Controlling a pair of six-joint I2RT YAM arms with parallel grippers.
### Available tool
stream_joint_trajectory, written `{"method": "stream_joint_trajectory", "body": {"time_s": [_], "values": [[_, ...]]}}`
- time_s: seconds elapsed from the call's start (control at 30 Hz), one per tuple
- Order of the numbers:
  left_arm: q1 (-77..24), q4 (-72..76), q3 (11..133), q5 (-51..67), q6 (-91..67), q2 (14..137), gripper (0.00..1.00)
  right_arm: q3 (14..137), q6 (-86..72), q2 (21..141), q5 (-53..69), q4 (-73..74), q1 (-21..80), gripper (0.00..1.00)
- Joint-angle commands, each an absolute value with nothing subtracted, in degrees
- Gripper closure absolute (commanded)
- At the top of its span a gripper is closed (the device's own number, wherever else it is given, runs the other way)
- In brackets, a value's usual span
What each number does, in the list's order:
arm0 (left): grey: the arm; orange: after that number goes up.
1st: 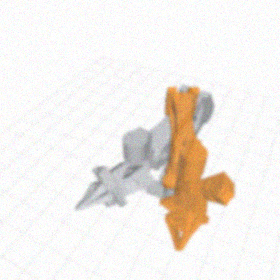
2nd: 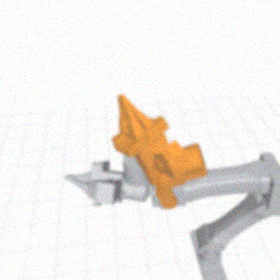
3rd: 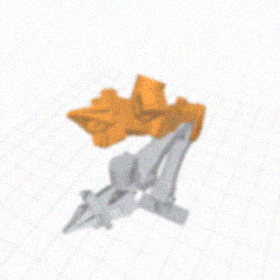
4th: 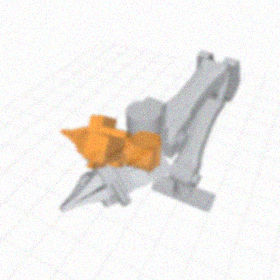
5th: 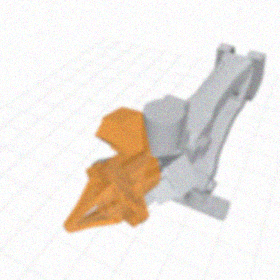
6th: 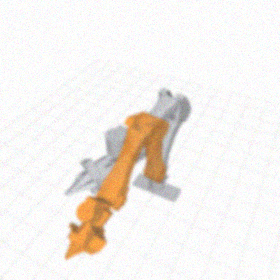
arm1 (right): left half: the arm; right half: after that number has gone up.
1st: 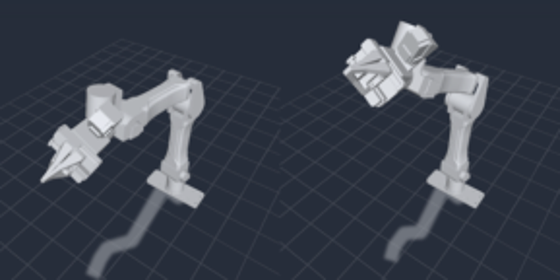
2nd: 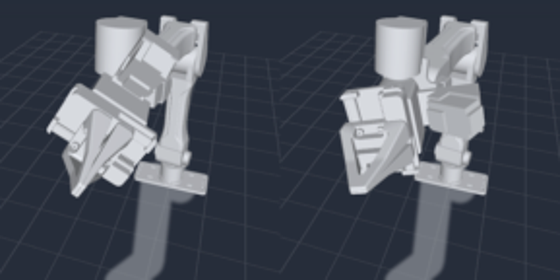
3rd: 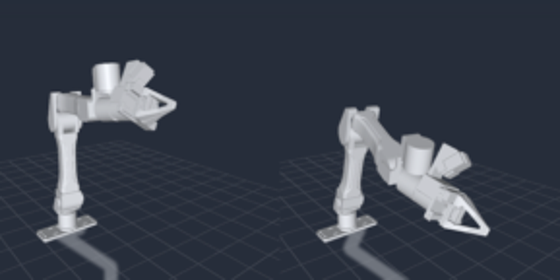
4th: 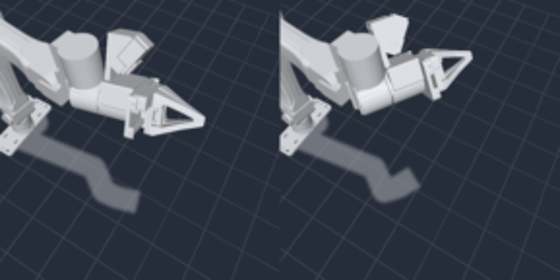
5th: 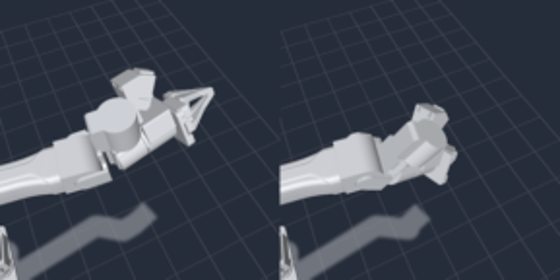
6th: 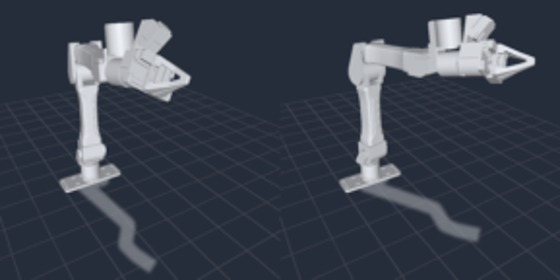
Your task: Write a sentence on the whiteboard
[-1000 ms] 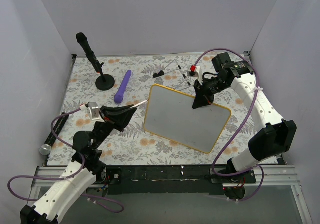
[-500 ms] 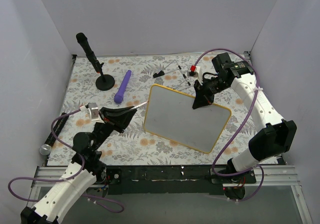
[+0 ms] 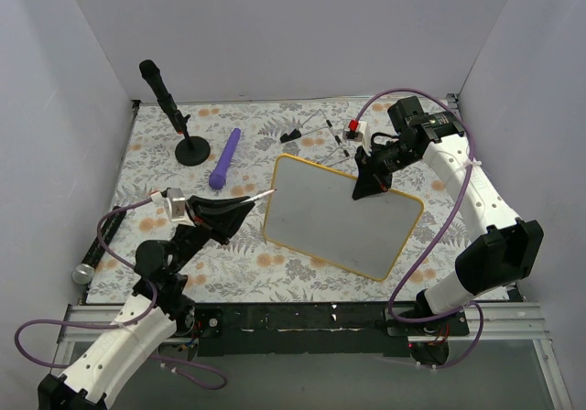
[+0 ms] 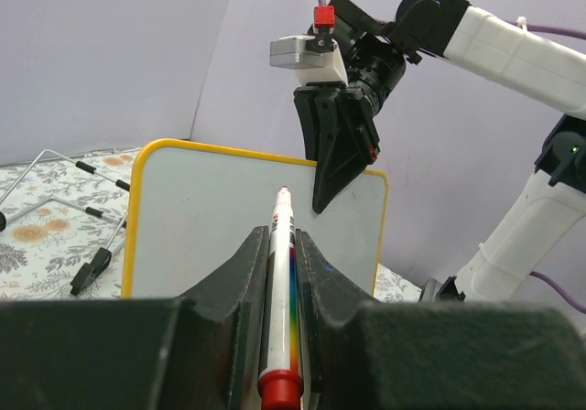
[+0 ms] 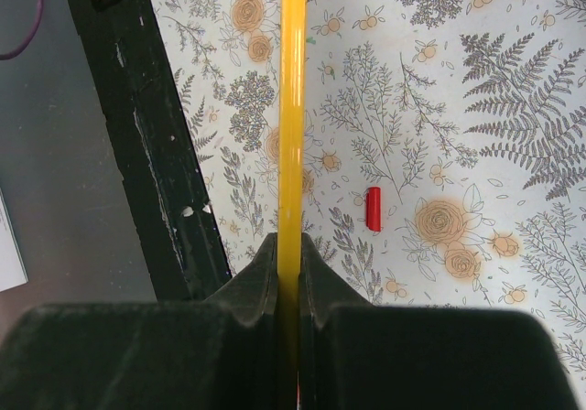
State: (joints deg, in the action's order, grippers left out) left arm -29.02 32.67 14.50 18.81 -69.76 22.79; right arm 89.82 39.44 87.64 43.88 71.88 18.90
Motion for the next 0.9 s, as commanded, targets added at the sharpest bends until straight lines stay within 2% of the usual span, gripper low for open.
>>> {"method": "stream_joint_trajectory", "body": {"time_s": [0.0,0.47,0.87], "values": [[-29.18,36.56,14.24,22.23,-66.98,24.95,1.00,92.37,41.31,85.78,49.04,69.26,19.16,0.99],[-29.18,42.89,14.94,22.85,-67.59,28.92,1.00,91.67,41.31,84.90,49.75,68.91,19.16,0.99],[-29.53,40.08,17.05,21.36,-66.53,29.35,1.00,90.44,39.99,83.67,50.36,67.59,19.16,0.99]]}}
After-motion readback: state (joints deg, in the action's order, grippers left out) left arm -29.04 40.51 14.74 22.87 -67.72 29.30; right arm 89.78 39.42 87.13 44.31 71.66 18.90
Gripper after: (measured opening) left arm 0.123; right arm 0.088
